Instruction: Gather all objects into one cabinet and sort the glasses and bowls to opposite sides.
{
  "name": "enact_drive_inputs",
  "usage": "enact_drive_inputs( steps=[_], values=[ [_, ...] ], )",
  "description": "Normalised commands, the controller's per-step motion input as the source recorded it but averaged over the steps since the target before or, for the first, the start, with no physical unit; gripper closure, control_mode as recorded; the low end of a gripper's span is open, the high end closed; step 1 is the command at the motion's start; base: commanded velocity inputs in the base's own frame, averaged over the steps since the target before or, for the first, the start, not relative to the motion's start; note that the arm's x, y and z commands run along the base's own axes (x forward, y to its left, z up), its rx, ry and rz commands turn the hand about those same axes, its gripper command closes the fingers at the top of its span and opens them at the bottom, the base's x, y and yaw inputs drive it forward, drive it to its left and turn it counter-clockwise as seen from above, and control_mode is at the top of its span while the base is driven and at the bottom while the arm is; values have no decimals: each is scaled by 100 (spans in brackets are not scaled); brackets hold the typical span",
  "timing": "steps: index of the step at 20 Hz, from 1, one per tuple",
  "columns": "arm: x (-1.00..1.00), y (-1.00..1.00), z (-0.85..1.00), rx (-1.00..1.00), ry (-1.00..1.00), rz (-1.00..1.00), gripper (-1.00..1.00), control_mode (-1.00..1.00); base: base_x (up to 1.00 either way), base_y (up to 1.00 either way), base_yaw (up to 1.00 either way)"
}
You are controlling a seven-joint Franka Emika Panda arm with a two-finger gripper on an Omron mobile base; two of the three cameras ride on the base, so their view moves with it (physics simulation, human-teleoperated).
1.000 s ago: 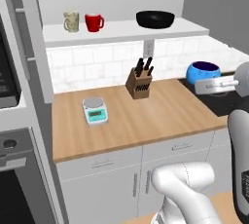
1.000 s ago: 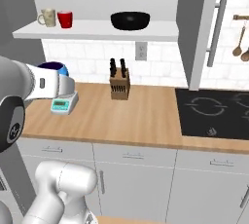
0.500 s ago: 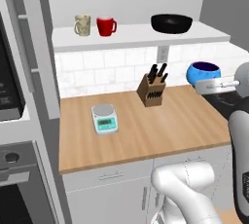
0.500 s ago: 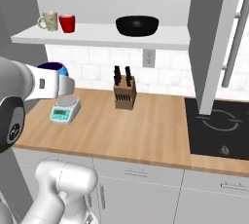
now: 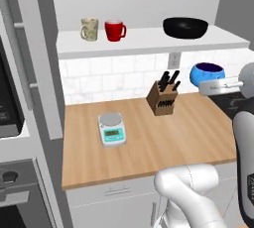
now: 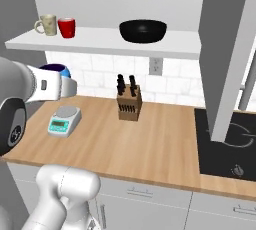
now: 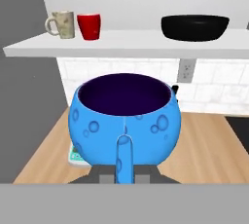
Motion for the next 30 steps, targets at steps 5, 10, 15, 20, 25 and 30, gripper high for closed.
enact_drive_inputs(
  steps=[5,10,15,20,25,30],
  values=[
    [-11,17,1,0,0,21,100,-100,0,3,2],
    [0,21,32,0,0,33,100,-100,0,0,0],
    [0,15,67,0,2,11,100,-100,0,0,0],
    [32,35,26,-2,10,0,100,-100,0,0,0],
    [59,55,0,-12,11,-3,100,-100,0,0,0],
    [55,48,0,-10,10,-5,100,-100,0,0,0]
  ],
)
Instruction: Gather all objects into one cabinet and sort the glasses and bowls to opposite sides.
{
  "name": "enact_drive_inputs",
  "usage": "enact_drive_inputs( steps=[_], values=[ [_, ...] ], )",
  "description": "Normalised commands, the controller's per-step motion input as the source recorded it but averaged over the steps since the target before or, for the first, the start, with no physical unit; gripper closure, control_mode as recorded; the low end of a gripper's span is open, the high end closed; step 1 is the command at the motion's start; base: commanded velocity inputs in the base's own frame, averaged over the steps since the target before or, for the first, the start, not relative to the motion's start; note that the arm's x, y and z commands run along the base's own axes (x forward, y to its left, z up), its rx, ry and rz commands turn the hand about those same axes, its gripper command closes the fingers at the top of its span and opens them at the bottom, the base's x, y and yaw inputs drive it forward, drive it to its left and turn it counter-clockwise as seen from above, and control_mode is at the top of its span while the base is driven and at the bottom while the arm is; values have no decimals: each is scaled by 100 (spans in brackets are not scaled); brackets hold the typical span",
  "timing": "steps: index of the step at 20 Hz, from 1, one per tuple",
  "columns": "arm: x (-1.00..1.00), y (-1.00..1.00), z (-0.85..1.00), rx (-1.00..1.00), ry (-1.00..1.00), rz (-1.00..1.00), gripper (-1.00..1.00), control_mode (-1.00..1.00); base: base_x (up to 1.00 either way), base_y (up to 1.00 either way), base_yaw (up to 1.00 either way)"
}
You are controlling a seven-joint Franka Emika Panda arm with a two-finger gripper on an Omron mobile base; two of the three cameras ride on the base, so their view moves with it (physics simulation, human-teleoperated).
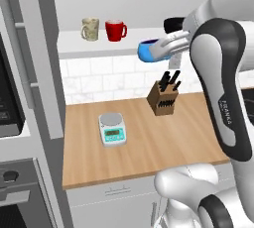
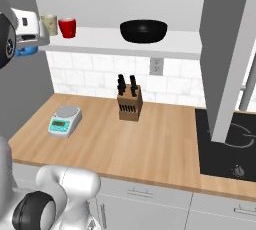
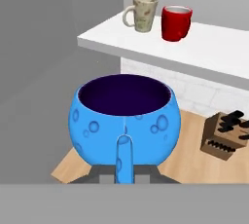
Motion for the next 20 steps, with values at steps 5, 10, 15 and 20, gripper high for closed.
enact_drive_inputs(
  steps=[5,10,15,20],
  values=[
    [45,19,0,-4,0,0,100,-100,0,0,0],
    [30,12,-1,0,-1,0,100,-100,0,0,0],
    [22,8,-10,0,-8,0,100,-100,0,0,0],
    [21,7,-24,0,-13,0,100,-100,0,0,0]
  ],
)
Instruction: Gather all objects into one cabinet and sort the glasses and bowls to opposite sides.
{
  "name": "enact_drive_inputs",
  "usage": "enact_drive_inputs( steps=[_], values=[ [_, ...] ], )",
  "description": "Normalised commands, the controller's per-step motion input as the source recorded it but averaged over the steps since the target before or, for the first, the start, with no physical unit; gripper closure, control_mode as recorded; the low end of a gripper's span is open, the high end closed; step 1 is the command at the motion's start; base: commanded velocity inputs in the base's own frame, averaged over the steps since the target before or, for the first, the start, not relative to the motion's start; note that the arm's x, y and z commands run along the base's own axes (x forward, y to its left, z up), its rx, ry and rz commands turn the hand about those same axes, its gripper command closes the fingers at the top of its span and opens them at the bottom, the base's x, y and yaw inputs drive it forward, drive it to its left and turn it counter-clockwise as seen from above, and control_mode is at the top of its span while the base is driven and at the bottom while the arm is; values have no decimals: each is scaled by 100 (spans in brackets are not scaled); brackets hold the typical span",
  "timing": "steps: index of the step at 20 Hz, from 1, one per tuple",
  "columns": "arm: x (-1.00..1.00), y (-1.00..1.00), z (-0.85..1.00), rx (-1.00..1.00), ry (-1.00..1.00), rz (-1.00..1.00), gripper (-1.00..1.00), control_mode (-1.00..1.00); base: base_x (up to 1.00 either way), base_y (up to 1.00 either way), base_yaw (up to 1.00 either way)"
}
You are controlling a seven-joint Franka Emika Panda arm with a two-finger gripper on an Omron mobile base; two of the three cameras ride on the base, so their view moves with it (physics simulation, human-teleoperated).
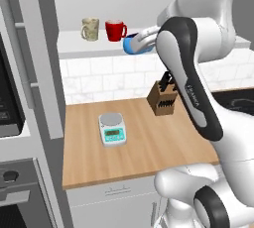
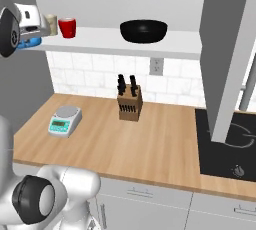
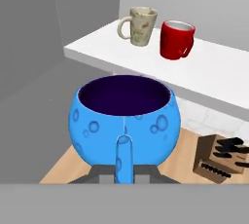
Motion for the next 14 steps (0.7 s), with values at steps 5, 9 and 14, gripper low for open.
enact_drive_inputs(
  steps=[5,9,14],
  values=[
    [29,16,-18,0,-4,0,100,-100,0,0,0],
    [41,21,0,0,0,0,100,-100,0,0,0],
    [42,14,0,0,1,0,100,-100,0,0,0]
  ],
)
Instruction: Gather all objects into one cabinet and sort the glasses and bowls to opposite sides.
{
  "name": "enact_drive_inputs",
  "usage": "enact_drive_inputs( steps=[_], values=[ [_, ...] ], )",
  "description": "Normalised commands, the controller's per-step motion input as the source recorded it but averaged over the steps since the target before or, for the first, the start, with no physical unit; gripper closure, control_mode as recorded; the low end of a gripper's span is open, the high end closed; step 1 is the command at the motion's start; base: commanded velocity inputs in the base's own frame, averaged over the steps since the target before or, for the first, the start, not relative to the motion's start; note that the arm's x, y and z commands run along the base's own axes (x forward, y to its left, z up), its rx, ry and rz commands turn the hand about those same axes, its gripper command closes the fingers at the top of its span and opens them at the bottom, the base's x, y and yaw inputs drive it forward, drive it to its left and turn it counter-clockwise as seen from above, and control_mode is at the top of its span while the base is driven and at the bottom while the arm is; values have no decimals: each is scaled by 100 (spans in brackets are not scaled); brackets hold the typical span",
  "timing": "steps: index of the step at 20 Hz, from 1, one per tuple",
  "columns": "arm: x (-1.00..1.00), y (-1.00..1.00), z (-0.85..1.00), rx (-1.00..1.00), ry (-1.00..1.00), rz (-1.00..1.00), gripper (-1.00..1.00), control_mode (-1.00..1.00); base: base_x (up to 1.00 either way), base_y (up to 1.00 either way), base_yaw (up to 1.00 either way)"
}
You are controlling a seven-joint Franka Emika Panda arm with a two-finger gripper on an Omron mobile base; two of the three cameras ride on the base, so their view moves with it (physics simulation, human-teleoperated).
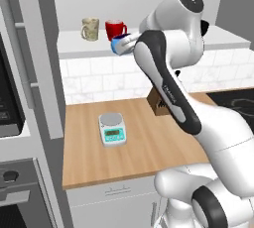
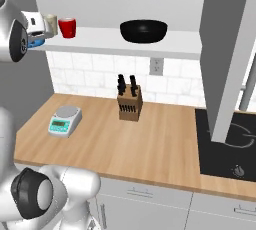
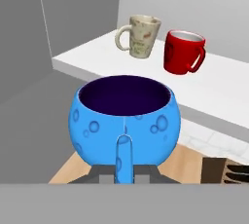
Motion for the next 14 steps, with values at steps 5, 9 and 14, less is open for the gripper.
enact_drive_inputs(
  steps=[5,9,14],
  values=[
    [35,15,0,0,3,0,100,-100,0,0,0],
    [35,13,-10,0,1,0,100,-100,0,0,0],
    [33,9,-19,0,0,0,100,-100,0,0,0]
  ],
)
